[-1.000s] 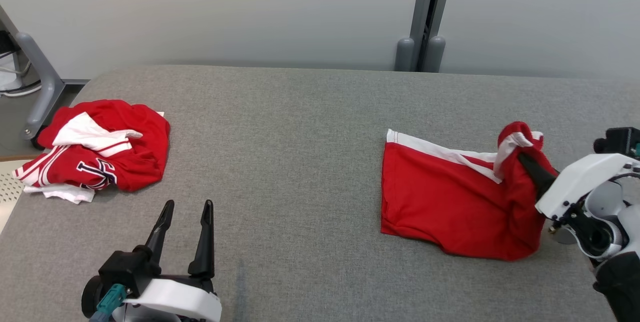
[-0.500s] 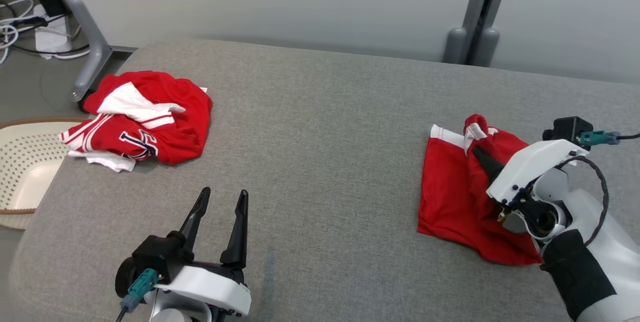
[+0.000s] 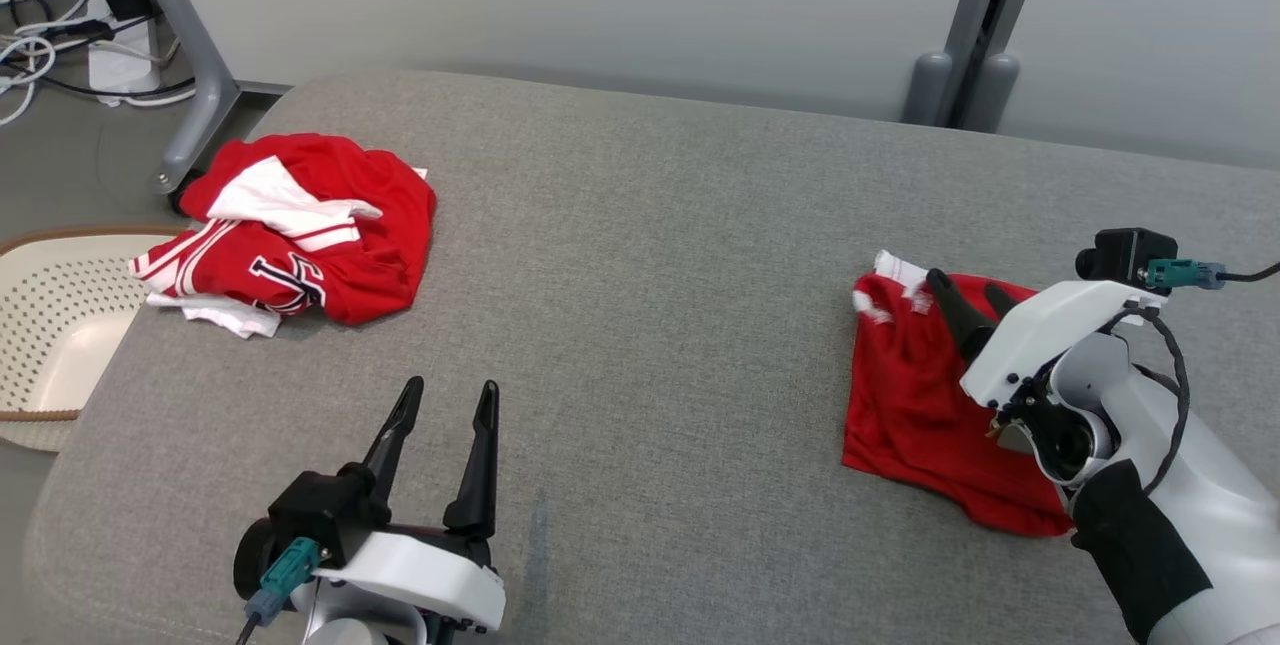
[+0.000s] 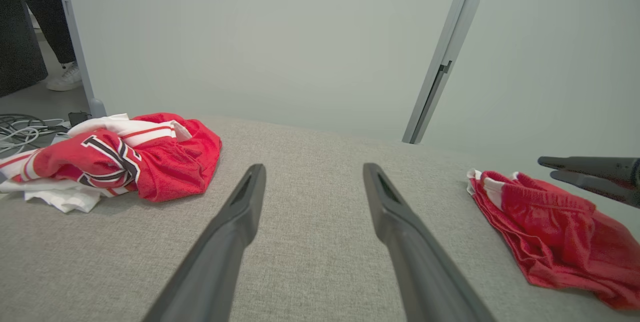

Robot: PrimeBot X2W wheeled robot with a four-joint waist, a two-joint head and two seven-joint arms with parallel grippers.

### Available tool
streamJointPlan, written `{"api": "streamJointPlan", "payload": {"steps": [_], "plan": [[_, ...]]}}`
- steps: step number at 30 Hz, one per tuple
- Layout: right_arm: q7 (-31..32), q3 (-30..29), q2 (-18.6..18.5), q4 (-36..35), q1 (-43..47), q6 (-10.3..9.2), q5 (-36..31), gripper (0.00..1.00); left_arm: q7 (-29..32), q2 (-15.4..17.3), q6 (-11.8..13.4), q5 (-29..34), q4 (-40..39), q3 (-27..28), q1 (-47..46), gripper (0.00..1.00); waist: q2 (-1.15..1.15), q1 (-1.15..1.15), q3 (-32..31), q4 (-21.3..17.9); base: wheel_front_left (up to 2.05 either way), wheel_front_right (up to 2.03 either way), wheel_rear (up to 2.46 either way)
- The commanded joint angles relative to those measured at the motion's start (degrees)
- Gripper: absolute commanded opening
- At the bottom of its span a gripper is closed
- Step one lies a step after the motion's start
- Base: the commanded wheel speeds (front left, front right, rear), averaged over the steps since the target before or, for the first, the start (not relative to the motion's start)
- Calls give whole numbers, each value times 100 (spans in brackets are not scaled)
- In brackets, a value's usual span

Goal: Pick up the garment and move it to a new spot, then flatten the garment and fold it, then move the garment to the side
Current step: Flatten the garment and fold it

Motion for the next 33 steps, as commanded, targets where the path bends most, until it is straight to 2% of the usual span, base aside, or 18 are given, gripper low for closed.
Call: {"api": "streamJointPlan", "payload": {"steps": [1, 5, 11, 14, 19, 27, 33], "plan": [[-163, 90, -91, -205, 163, 2, -16, 100, 1, 24, 11, 69, 2, 79, -18, 100, 0, 0, -74, -103, 0, 0, 0], [-722, 483, -471, -895, 464, 2, -144, 100, 1, 20, -34, 170, -24, 254, 122, 100, 0, 0, -183, -317, 0, 0, 0], [-1584, 563, -926, -1622, 936, 2, -135, 100, 0, 25, -109, 339, -111, 557, 257, 100, 0, 0, -250, -655, 0, 0, 0], [-1827, 501, -1107, -2003, 1199, 2, -284, 100, 1, 22, -111, 426, -171, 723, 347, 100, 0, 0, -268, -816, 0, 0, 0], [-1914, 40, -1267, -2791, 1719, 2, -753, 100, 1, 28, -148, 523, -273, 1051, 437, 100, 0, 0, -297, -1091, 0, 0, 0], [-1911, -997, -953, -4264, 2937, 2, -1951, 100, 1, 38, -167, 718, -366, 1431, 590, 100, 0, 0, -395, -1425, 0, 0, 0], [-1912, -1407, -661, -4822, 3609, 2, -2298, 100, 1, 37, -199, 802, -390, 1556, 667, 100, 0, 0, -487, -1531, 0, 0, 0]]}}
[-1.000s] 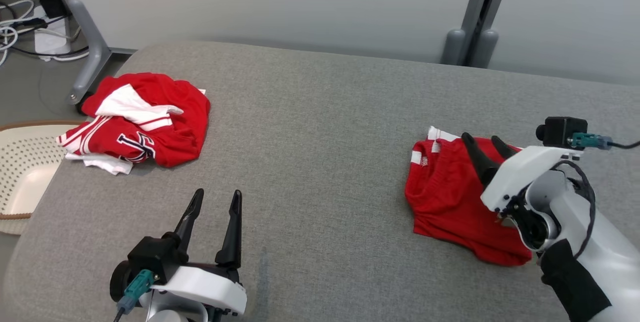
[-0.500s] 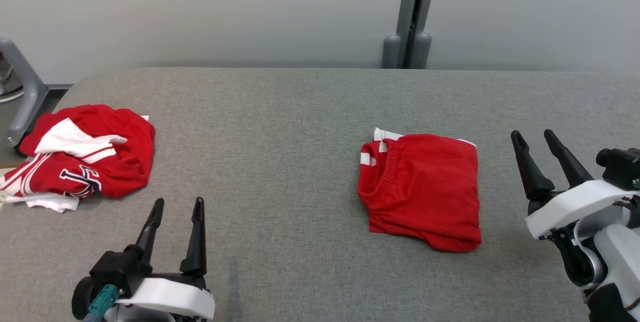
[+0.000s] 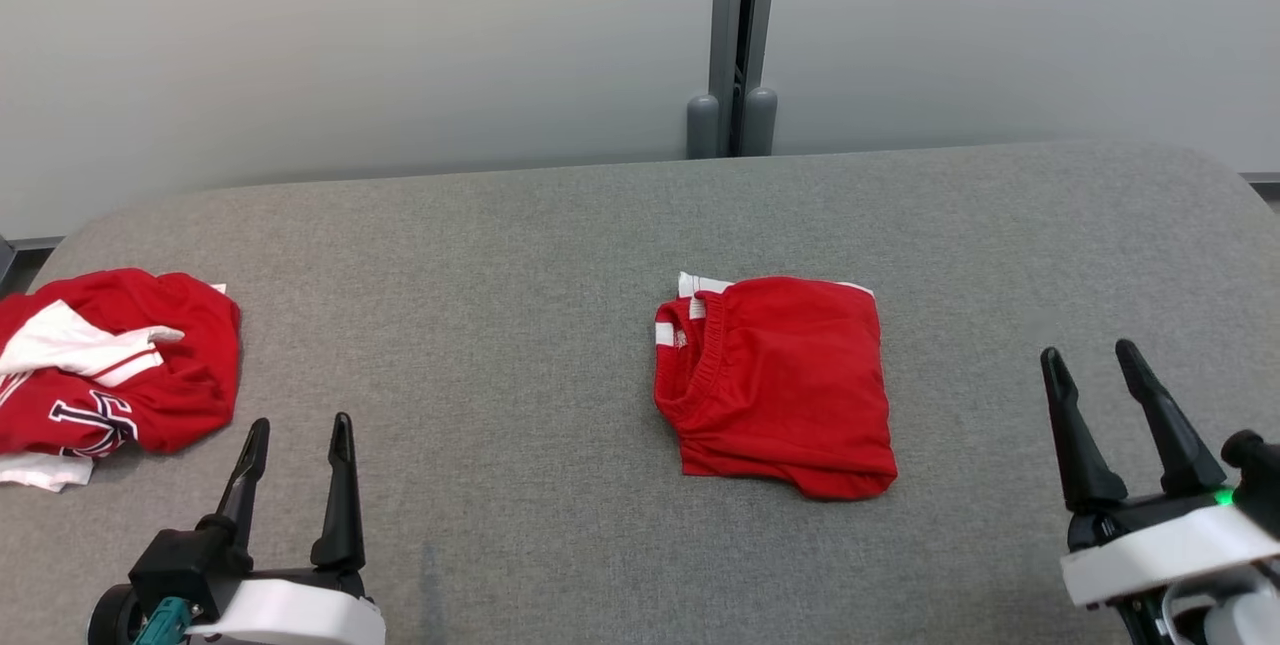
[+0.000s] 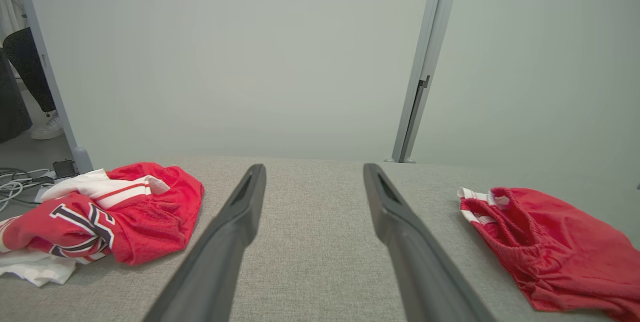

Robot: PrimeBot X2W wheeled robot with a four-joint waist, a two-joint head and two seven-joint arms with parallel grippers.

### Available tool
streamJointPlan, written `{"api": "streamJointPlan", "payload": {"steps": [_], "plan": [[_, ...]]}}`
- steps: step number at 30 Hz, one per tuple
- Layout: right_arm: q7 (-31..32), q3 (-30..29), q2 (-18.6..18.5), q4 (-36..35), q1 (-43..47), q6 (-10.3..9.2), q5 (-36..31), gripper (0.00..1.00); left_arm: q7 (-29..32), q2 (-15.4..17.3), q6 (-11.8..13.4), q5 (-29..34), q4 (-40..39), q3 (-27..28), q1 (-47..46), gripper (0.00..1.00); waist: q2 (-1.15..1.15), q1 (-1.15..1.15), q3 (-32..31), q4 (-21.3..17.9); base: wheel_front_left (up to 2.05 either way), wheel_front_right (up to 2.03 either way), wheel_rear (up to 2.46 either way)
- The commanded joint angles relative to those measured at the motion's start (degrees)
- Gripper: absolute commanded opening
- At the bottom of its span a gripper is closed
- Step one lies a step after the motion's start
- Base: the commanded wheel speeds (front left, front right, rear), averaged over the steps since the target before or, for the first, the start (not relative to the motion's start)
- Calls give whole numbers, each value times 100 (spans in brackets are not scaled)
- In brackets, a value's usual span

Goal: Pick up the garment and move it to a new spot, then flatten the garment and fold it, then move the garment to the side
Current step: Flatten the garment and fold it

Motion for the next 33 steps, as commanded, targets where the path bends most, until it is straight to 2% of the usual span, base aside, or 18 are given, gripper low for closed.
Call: {"api": "streamJointPlan", "payload": {"steps": [1, 13, 33], "plan": [[-26, -36, 24, -86, 108, 2, -52, 100, 1, 24, -26, 32, -16, 31, 68, 100, 0, 0, -25, -25, 0, 0, 0], [-27, -200, 384, -418, 922, 2, -337, 100, 1, 32, -73, 214, 84, 67, 215, 100, 0, 0, -111, 9, 0, 0, 0], [-27, -285, 608, -340, 1028, 2, -496, 100, 1, 38, -69, 322, 67, 122, 421, 100, 0, 0, -209, 113, 0, 0, 0]]}}
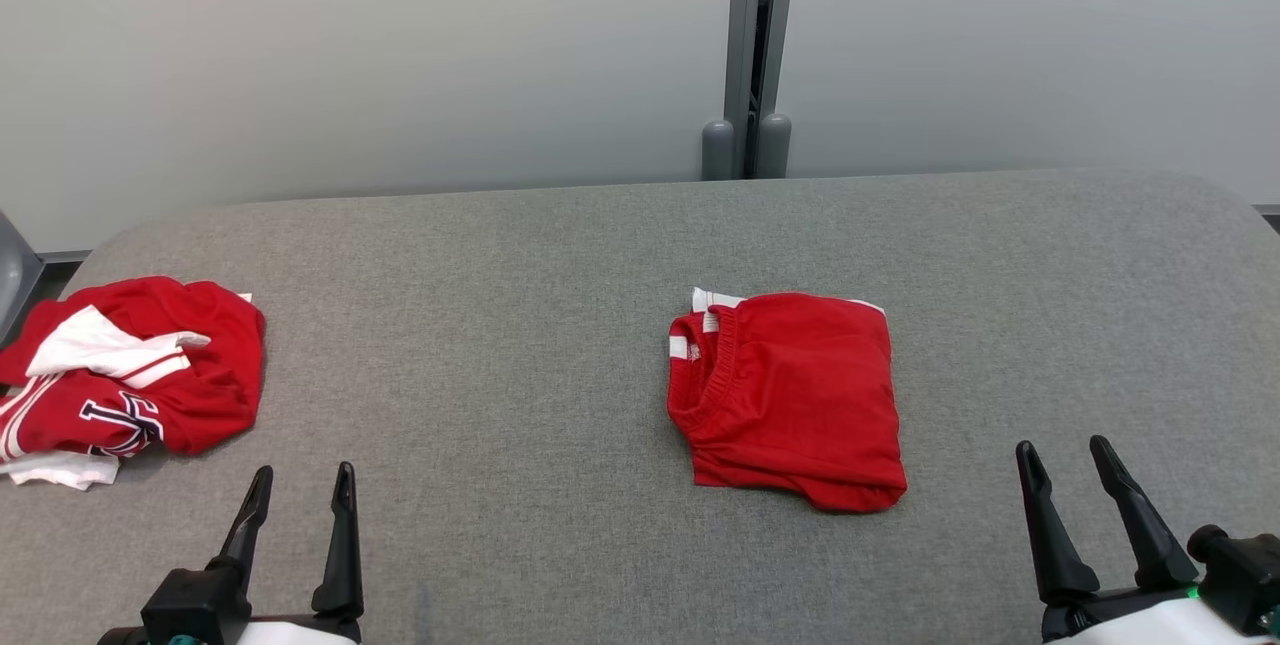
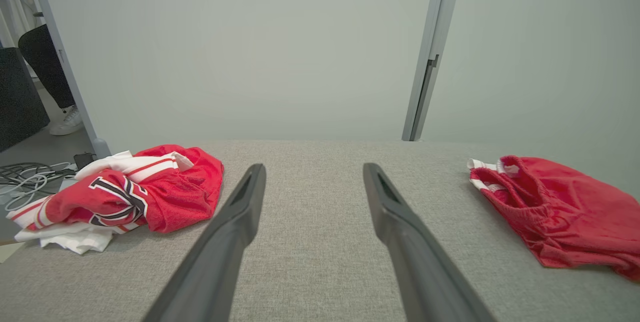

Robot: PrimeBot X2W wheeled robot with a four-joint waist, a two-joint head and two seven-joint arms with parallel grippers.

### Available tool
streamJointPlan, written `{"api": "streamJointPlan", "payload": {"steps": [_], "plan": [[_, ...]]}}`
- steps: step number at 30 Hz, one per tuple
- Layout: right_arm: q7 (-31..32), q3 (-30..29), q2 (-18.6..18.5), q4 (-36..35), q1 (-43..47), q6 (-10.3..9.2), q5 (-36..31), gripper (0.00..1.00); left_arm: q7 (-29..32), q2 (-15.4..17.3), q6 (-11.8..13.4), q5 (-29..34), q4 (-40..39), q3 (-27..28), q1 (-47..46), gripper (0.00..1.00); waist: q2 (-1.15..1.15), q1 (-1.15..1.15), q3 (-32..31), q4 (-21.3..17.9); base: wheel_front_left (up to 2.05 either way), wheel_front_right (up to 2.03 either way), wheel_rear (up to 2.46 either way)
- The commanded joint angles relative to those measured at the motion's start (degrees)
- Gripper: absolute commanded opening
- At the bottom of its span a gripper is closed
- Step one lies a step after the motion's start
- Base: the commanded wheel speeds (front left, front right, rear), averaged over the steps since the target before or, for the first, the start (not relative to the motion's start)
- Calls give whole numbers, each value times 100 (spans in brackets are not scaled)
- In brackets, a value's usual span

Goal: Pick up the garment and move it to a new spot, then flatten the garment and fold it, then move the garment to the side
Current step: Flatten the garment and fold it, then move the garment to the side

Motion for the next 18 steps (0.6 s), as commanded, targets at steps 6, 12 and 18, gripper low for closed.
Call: {"api": "streamJointPlan", "payload": {"steps": [6, 12, 18], "plan": [[-27, -104, 45, 55, 45, 2, -103, 100, 1, 24, 15, 72, -65, 41, 74, 100, 0, 0, -3, -20, 0, 0, 0], [-27, -226, 108, 78, 64, 2, -222, 100, 1, 19, 38, 55, -89, 49, 70, 100, 0, 0, -5, -8, 0, 0, 0], [-27, -295, 178, 102, 56, 2, -295, 100, 1, 14, 47, 28, -96, 49, 84, 100, 0, 0, -13, 8, 0, 0, 0]]}}
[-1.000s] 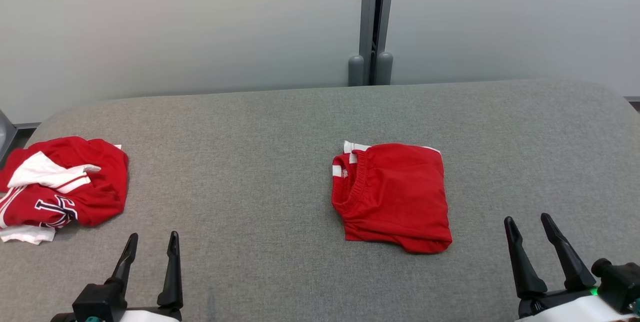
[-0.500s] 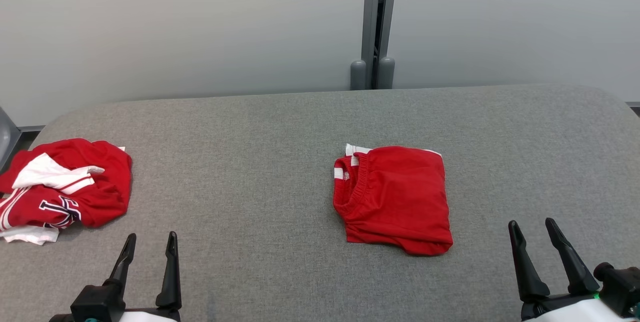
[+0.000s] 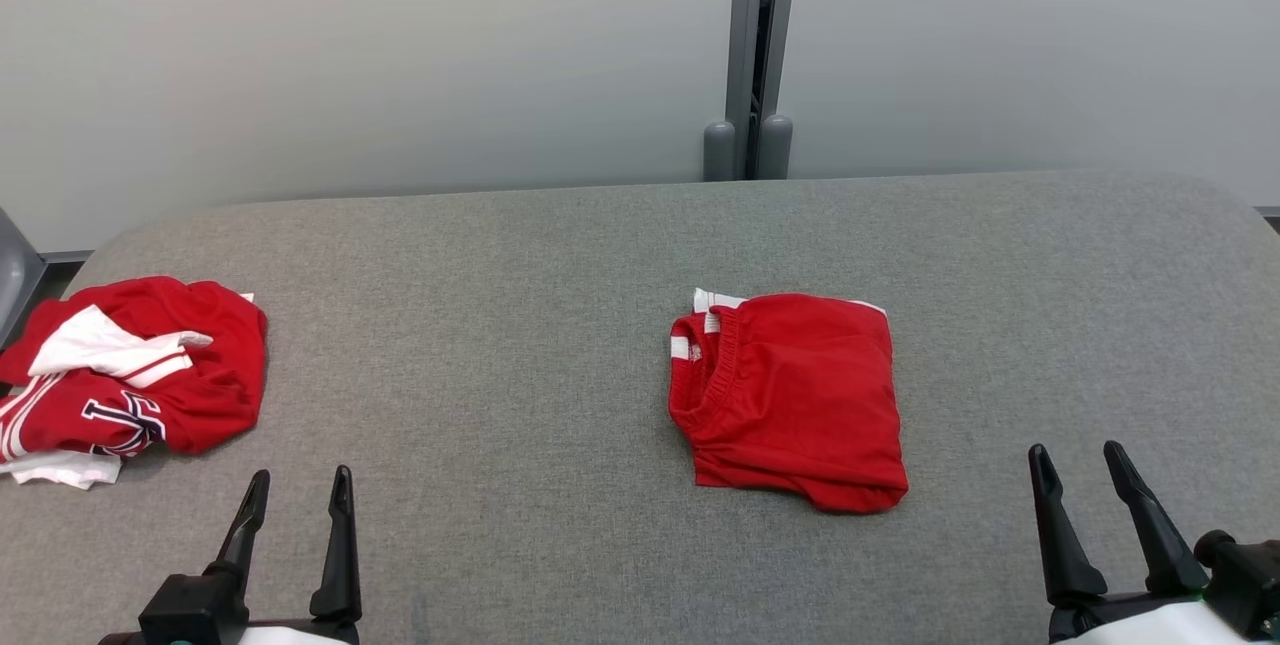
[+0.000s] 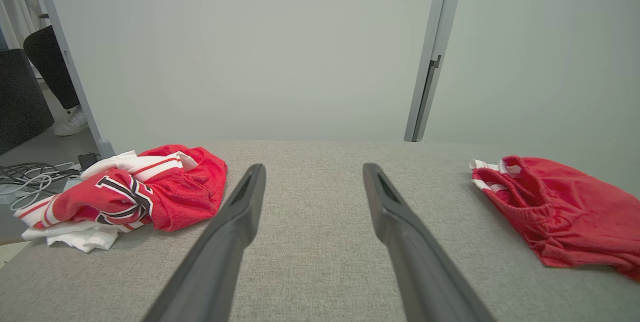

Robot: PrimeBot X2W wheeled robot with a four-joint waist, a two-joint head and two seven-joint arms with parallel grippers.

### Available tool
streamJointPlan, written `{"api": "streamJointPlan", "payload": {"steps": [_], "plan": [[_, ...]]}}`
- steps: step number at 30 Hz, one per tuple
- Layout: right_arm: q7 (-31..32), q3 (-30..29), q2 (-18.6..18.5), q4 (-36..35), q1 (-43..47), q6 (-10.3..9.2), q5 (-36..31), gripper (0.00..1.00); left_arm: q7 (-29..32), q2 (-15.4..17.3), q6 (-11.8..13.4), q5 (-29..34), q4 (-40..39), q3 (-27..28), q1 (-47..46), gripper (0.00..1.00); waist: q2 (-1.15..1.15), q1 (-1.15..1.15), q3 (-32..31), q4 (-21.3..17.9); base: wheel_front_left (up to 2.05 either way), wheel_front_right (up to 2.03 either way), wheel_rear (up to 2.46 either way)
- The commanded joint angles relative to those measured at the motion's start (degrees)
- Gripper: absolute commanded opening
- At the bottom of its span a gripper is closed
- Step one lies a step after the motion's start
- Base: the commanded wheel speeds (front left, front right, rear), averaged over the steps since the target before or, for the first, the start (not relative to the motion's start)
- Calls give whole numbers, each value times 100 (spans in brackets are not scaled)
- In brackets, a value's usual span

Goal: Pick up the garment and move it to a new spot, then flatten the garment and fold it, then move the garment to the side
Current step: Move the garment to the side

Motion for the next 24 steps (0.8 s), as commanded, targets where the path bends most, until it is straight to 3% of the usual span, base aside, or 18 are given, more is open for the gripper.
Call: {"api": "streamJointPlan", "payload": {"steps": [1, 15, 24], "plan": [[-27, -24, 12, 15, 16, 2, -42, 100, 1, 18, 23, 3, -22, 30, 22, 100, 0, 0, -2, 3, 0, 0, 0], [-28, 93, -43, 183, -326, 2, 15, 100, 1, 11, 62, -18, -80, -20, 5, 100, 0, 0, 49, 63, 0, 0, 0], [248, 372, -315, 1546, -1712, 2, 41, 100, 0, 8, 50, -45, -62, -217, -281, 100, 0, 0, 373, 329, 0, 0, 0]]}}
